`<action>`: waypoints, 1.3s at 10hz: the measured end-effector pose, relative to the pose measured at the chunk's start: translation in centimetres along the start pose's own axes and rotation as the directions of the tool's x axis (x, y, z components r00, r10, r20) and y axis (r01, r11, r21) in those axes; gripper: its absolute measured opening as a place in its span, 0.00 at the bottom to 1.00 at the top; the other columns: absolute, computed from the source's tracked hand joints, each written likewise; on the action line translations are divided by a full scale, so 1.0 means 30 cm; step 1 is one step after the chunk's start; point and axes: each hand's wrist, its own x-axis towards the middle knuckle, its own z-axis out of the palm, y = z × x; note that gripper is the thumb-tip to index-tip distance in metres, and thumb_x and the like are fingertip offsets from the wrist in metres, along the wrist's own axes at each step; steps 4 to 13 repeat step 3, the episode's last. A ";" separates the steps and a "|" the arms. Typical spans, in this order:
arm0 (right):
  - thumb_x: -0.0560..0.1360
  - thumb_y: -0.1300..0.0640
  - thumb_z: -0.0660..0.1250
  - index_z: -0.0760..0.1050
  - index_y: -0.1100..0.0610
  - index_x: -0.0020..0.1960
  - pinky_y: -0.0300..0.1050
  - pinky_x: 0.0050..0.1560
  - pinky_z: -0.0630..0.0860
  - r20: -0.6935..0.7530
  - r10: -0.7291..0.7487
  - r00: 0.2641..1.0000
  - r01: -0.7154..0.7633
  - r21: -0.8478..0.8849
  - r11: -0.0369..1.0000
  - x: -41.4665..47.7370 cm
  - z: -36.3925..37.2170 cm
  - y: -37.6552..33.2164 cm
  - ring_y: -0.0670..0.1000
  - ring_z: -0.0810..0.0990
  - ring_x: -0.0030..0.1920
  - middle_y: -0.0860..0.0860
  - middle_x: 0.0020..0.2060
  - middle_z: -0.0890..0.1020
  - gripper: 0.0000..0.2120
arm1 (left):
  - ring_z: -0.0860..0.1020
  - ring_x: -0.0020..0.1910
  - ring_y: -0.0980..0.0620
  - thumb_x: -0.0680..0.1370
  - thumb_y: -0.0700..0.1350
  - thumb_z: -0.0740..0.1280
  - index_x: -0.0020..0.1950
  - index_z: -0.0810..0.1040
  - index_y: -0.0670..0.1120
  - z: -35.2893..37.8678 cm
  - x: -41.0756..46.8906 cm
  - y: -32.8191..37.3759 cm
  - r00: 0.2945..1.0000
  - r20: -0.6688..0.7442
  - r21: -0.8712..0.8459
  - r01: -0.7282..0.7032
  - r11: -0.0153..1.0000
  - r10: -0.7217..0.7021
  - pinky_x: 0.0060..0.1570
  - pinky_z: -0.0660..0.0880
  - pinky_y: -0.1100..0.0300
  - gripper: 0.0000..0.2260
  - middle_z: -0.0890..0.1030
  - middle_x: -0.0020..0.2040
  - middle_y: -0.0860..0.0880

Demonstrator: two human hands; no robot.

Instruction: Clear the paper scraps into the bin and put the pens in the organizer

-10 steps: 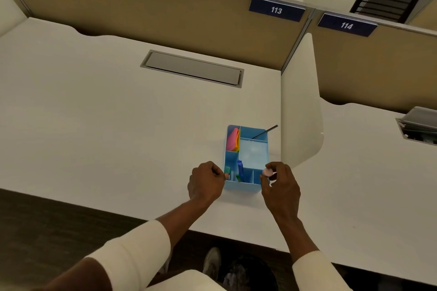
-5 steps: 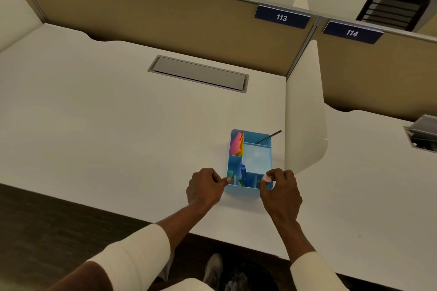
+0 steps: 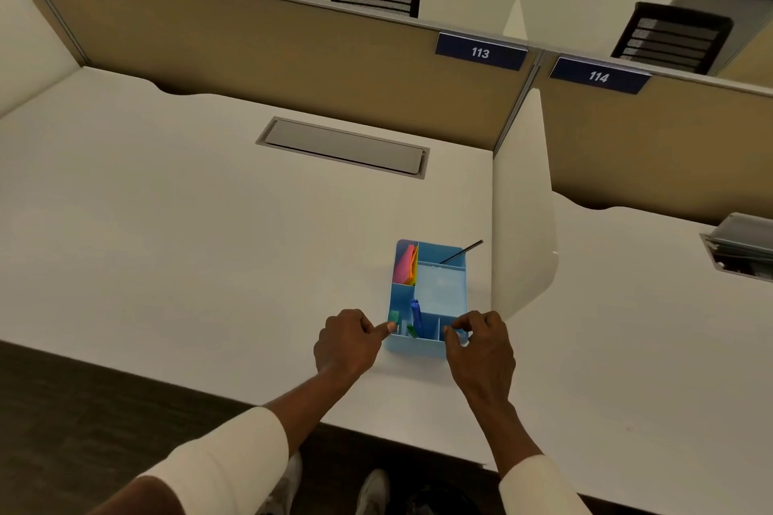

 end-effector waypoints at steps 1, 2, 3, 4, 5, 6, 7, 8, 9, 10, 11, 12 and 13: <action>0.75 0.56 0.78 0.82 0.57 0.50 0.41 0.40 0.75 -0.015 -0.020 1.000 0.021 0.030 0.999 -0.017 -0.004 0.016 0.51 0.81 0.45 0.54 0.47 0.82 0.08 | 0.75 0.32 0.56 0.74 0.71 0.70 0.37 0.74 0.53 0.001 -0.005 -0.008 1.000 0.000 0.018 -0.009 1.000 0.009 0.34 0.69 0.61 0.23 0.78 0.33 0.54; 0.75 0.57 0.77 0.82 0.57 0.52 0.42 0.41 0.78 -0.009 -0.030 0.999 0.031 0.052 0.998 -0.032 -0.008 0.030 0.51 0.82 0.46 0.53 0.49 0.82 0.09 | 0.77 0.33 0.55 0.75 0.72 0.68 0.37 0.74 0.53 0.011 -0.010 -0.012 1.000 -0.005 0.025 -0.025 0.999 0.025 0.35 0.73 0.60 0.23 0.79 0.33 0.54; 0.75 0.57 0.78 0.81 0.58 0.53 0.43 0.41 0.81 -0.036 -0.062 0.997 0.064 0.069 0.996 -0.060 -0.009 0.047 0.51 0.83 0.46 0.53 0.50 0.82 0.10 | 0.83 0.37 0.53 0.77 0.72 0.66 0.38 0.76 0.53 0.025 -0.007 -0.053 0.998 0.033 0.020 -0.053 0.998 0.052 0.42 0.81 0.55 0.23 0.85 0.37 0.53; 0.75 0.57 0.78 0.81 0.58 0.53 0.43 0.41 0.81 -0.036 -0.062 0.997 0.064 0.069 0.996 -0.060 -0.009 0.047 0.51 0.83 0.46 0.53 0.50 0.82 0.10 | 0.83 0.37 0.53 0.77 0.72 0.66 0.38 0.76 0.53 0.025 -0.007 -0.053 0.998 0.033 0.020 -0.053 0.998 0.052 0.42 0.81 0.55 0.23 0.85 0.37 0.53; 0.75 0.57 0.78 0.81 0.58 0.53 0.43 0.41 0.81 -0.036 -0.062 0.997 0.064 0.069 0.996 -0.060 -0.009 0.047 0.51 0.83 0.46 0.53 0.50 0.82 0.10 | 0.83 0.37 0.53 0.77 0.72 0.66 0.38 0.76 0.53 0.025 -0.007 -0.053 0.998 0.033 0.020 -0.053 0.998 0.052 0.42 0.81 0.55 0.23 0.85 0.37 0.53; 0.75 0.57 0.78 0.81 0.58 0.53 0.43 0.41 0.81 -0.036 -0.062 0.997 0.064 0.069 0.996 -0.060 -0.009 0.047 0.51 0.83 0.46 0.53 0.50 0.82 0.10 | 0.83 0.37 0.53 0.77 0.72 0.66 0.38 0.76 0.53 0.025 -0.007 -0.053 0.998 0.033 0.020 -0.053 0.998 0.052 0.42 0.81 0.55 0.23 0.85 0.37 0.53; 0.75 0.57 0.78 0.81 0.58 0.53 0.43 0.41 0.81 -0.036 -0.062 0.997 0.064 0.069 0.996 -0.060 -0.009 0.047 0.51 0.83 0.46 0.53 0.50 0.82 0.10 | 0.83 0.37 0.53 0.77 0.72 0.66 0.38 0.76 0.53 0.025 -0.007 -0.053 0.998 0.033 0.020 -0.053 0.998 0.052 0.42 0.81 0.55 0.23 0.85 0.37 0.53; 0.75 0.57 0.78 0.81 0.58 0.53 0.43 0.41 0.81 -0.036 -0.062 0.997 0.064 0.069 0.996 -0.060 -0.009 0.047 0.51 0.83 0.46 0.53 0.50 0.82 0.10 | 0.83 0.37 0.53 0.77 0.72 0.66 0.38 0.76 0.53 0.025 -0.007 -0.053 0.998 0.033 0.020 -0.053 0.998 0.052 0.42 0.81 0.55 0.23 0.85 0.37 0.53; 0.75 0.57 0.78 0.81 0.58 0.53 0.43 0.41 0.81 -0.036 -0.062 0.997 0.064 0.069 0.996 -0.060 -0.009 0.047 0.51 0.83 0.46 0.53 0.50 0.82 0.10 | 0.83 0.37 0.53 0.77 0.72 0.66 0.38 0.76 0.53 0.025 -0.007 -0.053 0.998 0.033 0.020 -0.053 0.998 0.052 0.42 0.81 0.55 0.23 0.85 0.37 0.53; 0.75 0.57 0.78 0.81 0.58 0.53 0.43 0.41 0.81 -0.036 -0.062 0.997 0.064 0.069 0.996 -0.060 -0.009 0.047 0.51 0.83 0.46 0.53 0.50 0.82 0.10 | 0.83 0.37 0.53 0.77 0.72 0.66 0.38 0.76 0.53 0.025 -0.007 -0.053 0.998 0.033 0.020 -0.053 0.998 0.052 0.42 0.81 0.55 0.23 0.85 0.37 0.53; 0.75 0.57 0.78 0.81 0.58 0.53 0.43 0.41 0.81 -0.036 -0.062 0.997 0.064 0.069 0.996 -0.060 -0.009 0.047 0.51 0.83 0.46 0.53 0.50 0.82 0.10 | 0.83 0.37 0.53 0.77 0.72 0.66 0.38 0.76 0.53 0.025 -0.007 -0.053 0.998 0.033 0.020 -0.053 0.998 0.052 0.42 0.81 0.55 0.23 0.85 0.37 0.53; 0.75 0.57 0.78 0.81 0.58 0.53 0.43 0.41 0.81 -0.036 -0.062 0.997 0.064 0.069 0.996 -0.060 -0.009 0.047 0.51 0.83 0.46 0.53 0.50 0.82 0.10 | 0.83 0.37 0.53 0.77 0.72 0.66 0.38 0.76 0.53 0.025 -0.007 -0.053 0.998 0.033 0.020 -0.053 0.998 0.052 0.42 0.81 0.55 0.23 0.85 0.37 0.53; 0.75 0.57 0.78 0.81 0.58 0.53 0.43 0.41 0.81 -0.036 -0.062 0.997 0.064 0.069 0.996 -0.060 -0.009 0.047 0.51 0.83 0.46 0.53 0.50 0.82 0.10 | 0.83 0.37 0.53 0.77 0.72 0.66 0.38 0.76 0.53 0.025 -0.007 -0.053 0.998 0.033 0.020 -0.053 0.998 0.052 0.42 0.81 0.55 0.23 0.85 0.37 0.53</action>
